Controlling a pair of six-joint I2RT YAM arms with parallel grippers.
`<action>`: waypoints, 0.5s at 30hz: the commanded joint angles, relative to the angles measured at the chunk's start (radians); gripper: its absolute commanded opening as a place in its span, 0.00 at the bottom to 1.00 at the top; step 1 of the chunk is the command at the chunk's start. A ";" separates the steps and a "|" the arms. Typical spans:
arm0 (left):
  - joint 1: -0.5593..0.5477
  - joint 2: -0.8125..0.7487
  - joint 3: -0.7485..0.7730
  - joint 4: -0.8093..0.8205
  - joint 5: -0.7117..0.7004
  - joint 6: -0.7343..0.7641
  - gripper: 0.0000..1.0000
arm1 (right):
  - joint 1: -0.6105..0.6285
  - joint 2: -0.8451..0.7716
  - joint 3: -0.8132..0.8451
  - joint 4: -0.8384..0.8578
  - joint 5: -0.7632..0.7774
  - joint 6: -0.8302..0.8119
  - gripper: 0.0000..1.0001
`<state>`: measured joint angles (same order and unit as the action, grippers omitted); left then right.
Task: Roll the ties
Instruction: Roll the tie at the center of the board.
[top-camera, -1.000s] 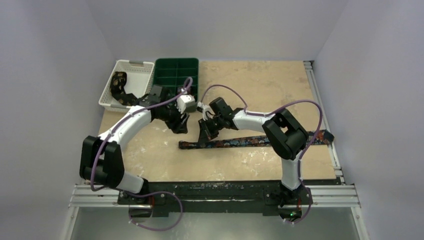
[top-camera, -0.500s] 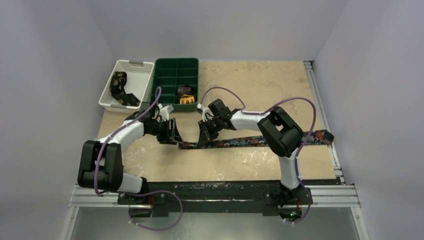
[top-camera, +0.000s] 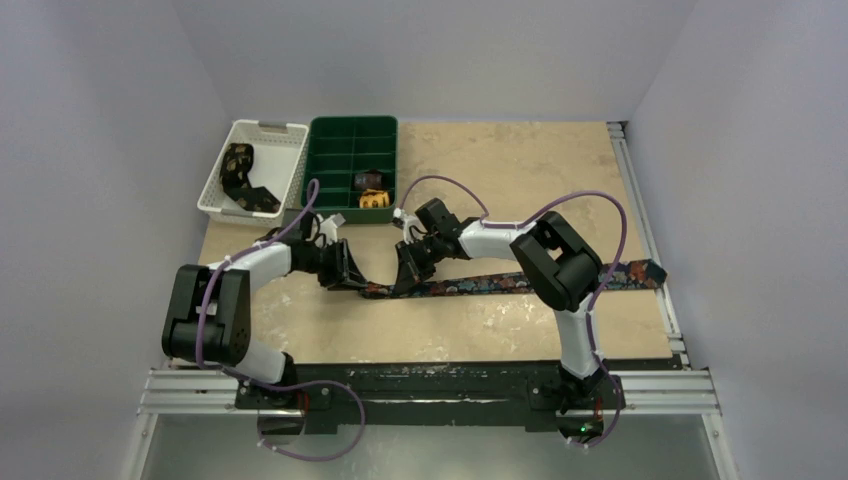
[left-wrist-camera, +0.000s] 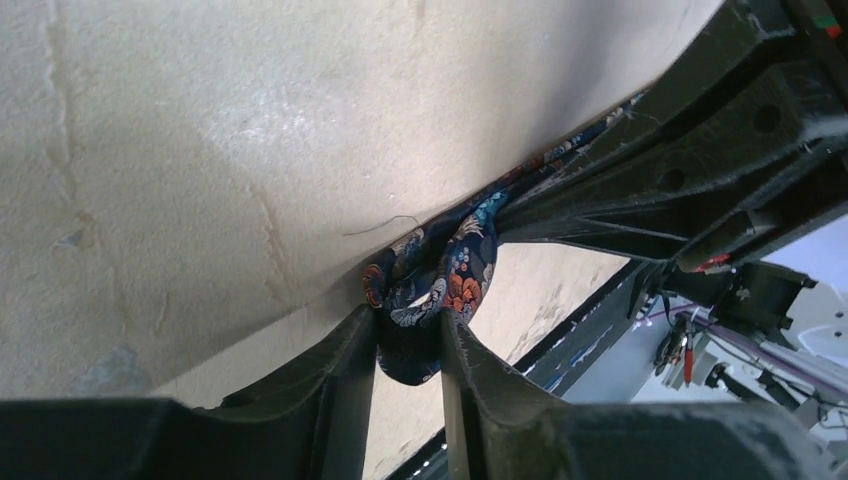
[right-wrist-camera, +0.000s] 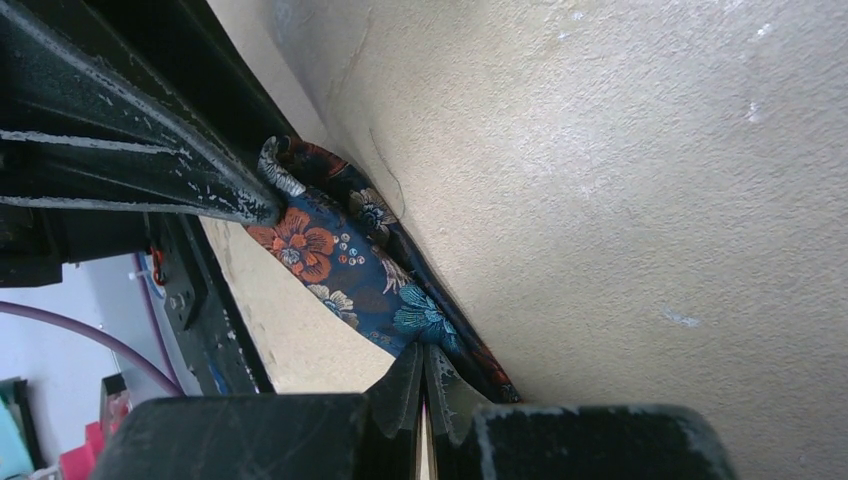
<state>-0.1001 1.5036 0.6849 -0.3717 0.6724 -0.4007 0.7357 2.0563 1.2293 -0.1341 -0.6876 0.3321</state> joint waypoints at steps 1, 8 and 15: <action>0.005 -0.064 -0.033 0.100 0.109 -0.030 0.22 | 0.002 0.043 0.015 -0.017 0.083 -0.039 0.00; -0.040 -0.177 -0.053 0.164 0.125 -0.099 0.00 | 0.002 0.059 0.034 -0.026 0.082 -0.036 0.00; -0.193 -0.117 0.008 0.222 0.072 -0.163 0.00 | 0.002 0.055 0.041 -0.026 0.082 -0.033 0.00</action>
<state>-0.2169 1.3514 0.6338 -0.2104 0.7586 -0.5194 0.7361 2.0815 1.2621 -0.1352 -0.6979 0.3321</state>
